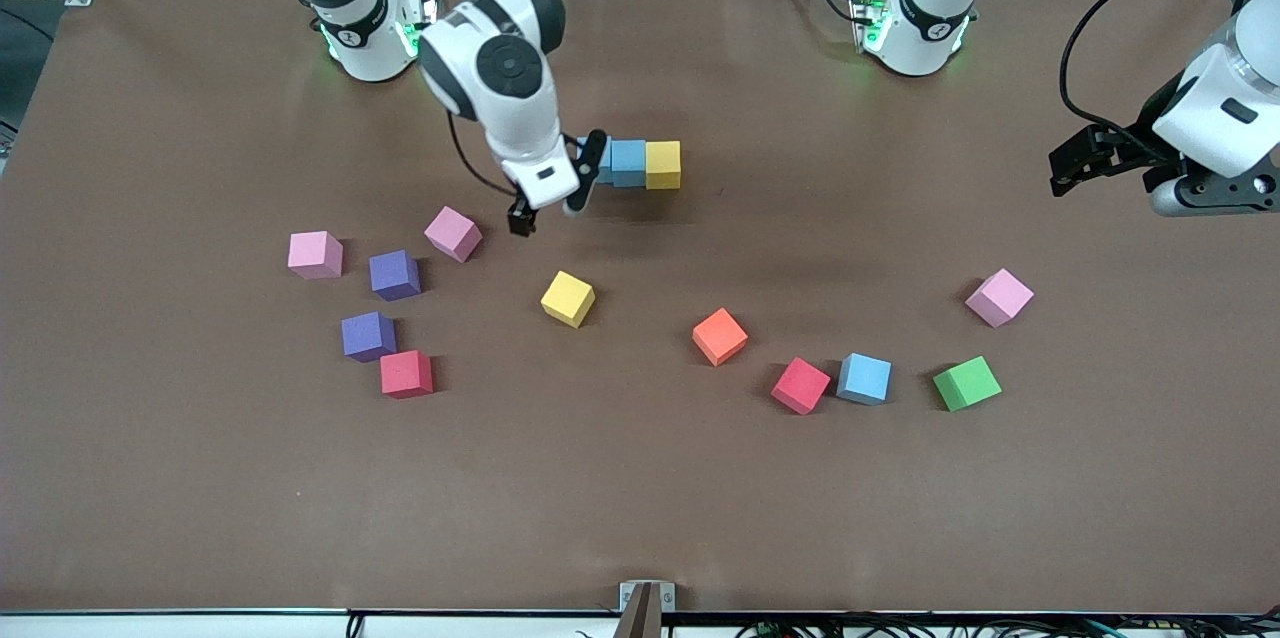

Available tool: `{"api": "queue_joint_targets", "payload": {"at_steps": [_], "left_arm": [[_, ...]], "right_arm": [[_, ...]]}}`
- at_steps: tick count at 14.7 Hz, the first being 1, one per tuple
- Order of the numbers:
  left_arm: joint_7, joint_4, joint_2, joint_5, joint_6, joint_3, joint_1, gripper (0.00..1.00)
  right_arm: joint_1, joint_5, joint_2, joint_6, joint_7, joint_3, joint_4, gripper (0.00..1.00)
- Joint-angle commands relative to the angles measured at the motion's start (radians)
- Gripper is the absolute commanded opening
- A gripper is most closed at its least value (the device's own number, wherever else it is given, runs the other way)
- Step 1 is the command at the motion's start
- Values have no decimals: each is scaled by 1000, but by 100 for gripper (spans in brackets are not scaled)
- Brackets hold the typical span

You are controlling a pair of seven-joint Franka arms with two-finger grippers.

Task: Arrange 11 blocks into digit 3
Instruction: 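Reach the right gripper to the yellow cube and grasp it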

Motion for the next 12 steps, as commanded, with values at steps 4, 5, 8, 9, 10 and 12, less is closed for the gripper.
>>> {"api": "queue_joint_targets", "payload": {"at_steps": [4,5,8,9,10,12], "left_arm": [[-3,17,8,-15,6,0,1,100],[-2,17,8,-13,6,0,1,100],[-3,17,10,-15,6,0,-1,100],[-3,17,8,-15,6,0,-1,100],[-3,17,8,-15,6,0,-1,100],[-3,17,10,-15,6,0,-1,100]], "right_arm": [[-53,1,196,13,93,17,225,100],[-53,1,222,13,124,17,254,100],[-53,1,288,11,226,17,325,100],[-53,1,304,13,234,17,340,100],[-54,0,316,15,236,17,351,100],[-54,-5,341,18,236,17,365,100]]}}
